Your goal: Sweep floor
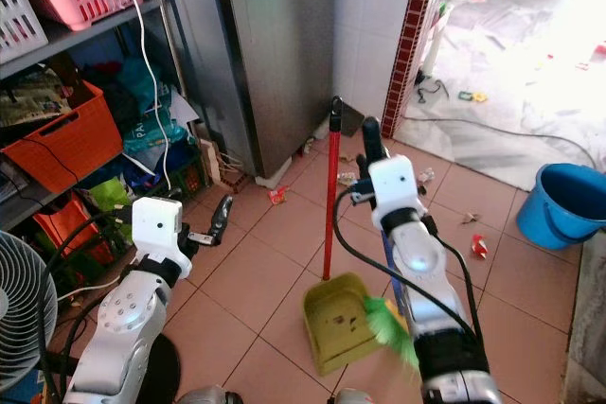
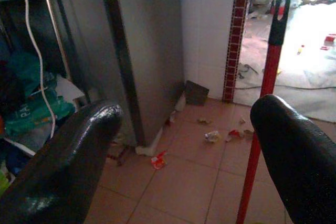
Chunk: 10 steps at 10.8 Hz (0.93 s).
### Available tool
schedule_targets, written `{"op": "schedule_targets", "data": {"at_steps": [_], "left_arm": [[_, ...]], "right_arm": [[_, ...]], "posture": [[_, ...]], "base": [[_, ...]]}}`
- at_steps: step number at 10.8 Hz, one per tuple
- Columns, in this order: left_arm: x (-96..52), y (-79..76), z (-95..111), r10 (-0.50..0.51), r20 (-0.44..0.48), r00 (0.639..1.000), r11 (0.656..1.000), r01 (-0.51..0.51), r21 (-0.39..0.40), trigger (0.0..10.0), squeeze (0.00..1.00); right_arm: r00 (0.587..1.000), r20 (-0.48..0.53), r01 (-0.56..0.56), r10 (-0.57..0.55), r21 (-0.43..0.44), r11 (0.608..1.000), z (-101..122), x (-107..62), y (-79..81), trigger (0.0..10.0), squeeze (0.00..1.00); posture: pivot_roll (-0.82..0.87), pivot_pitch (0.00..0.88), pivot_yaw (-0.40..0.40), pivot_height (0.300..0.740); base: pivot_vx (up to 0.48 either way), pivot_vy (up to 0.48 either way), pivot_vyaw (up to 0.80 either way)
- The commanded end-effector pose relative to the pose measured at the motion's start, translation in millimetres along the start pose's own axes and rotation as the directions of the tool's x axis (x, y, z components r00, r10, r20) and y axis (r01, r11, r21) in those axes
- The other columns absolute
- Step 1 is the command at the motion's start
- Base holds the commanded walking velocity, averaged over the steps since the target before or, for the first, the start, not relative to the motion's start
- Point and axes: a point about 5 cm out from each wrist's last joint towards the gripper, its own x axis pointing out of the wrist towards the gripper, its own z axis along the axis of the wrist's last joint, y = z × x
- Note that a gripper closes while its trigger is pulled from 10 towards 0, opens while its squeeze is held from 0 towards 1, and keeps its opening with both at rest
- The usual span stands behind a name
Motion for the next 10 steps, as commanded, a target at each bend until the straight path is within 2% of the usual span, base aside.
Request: {"op": "schedule_targets", "data": {"at_steps": [1, 5, 10], "left_arm": [[-3.5, 3.5, 1.9, 0.005, -0.006, 1.000, 1.000, -0.005, 0.019, 10.0, 0.00], [-8.4, 7.8, 4.4, 0.019, -0.016, 1.000, 0.999, -0.018, 0.035, 10.0, 0.00], [-9.5, 12.0, 7.6, 0.014, -0.026, 1.000, 0.999, -0.012, 0.051, 10.0, 0.00]], "right_arm": [[0.998, 0.063, -0.002, 0.004, -0.024, 1.000, 11.8, 7.3, 0.1, 10.0, 0.00], [0.996, 0.087, -0.019, 0.023, -0.045, 0.999, 11.2, 10.8, 2.9, 10.0, 0.00], [0.979, 0.186, -0.053, 0.087, -0.180, 0.982, 27.2, 27.2, 7.0, 10.0, 0.00]], "posture": [[-0.01, 0.000, 0.041, 0.740], [0.01, 0.000, 0.053, 0.740], [0.02, 0.000, 0.067, 0.740]], "base": [[0.000, 0.000, 0.00], [0.000, 0.000, 0.00], [0.000, 0.000, 0.00]]}}
